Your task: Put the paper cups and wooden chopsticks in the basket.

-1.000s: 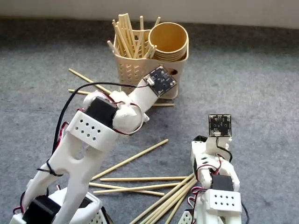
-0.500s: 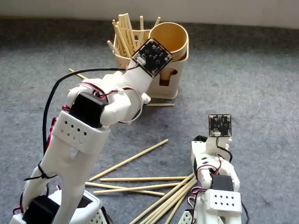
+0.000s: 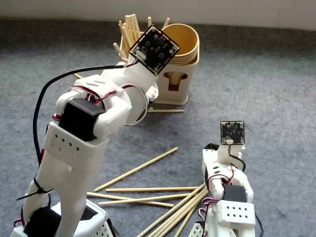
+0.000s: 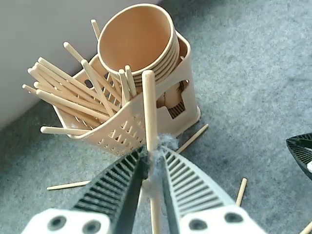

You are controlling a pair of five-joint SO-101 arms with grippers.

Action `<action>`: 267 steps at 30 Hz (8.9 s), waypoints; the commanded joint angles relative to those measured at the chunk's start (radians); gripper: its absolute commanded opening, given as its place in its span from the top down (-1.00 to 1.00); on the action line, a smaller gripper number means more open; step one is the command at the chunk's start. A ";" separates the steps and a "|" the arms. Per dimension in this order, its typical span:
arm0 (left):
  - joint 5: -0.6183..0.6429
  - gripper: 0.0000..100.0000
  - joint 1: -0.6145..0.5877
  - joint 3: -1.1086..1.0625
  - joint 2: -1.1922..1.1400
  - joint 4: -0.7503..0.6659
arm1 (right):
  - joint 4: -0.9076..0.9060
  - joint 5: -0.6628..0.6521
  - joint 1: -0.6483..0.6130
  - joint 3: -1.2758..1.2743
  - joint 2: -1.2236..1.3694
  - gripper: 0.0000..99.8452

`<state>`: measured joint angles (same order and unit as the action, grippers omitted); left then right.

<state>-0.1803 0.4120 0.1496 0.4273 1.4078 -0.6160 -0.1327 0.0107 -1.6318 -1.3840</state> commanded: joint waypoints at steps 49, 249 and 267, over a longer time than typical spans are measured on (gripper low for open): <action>0.221 0.99 -0.202 -0.308 0.019 -1.185 | 0.025 -0.003 0.001 0.005 -0.012 0.99; -0.043 0.99 0.041 -0.453 -0.005 -0.144 | 0.027 0.106 0.159 0.016 -0.013 0.99; 0.124 0.99 -0.035 -0.447 0.205 -0.520 | 0.027 0.106 0.159 0.016 -0.013 0.99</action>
<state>-0.0821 0.3936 -0.3353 0.6022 0.9705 -0.6160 -0.0391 0.1657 -1.6318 -1.3840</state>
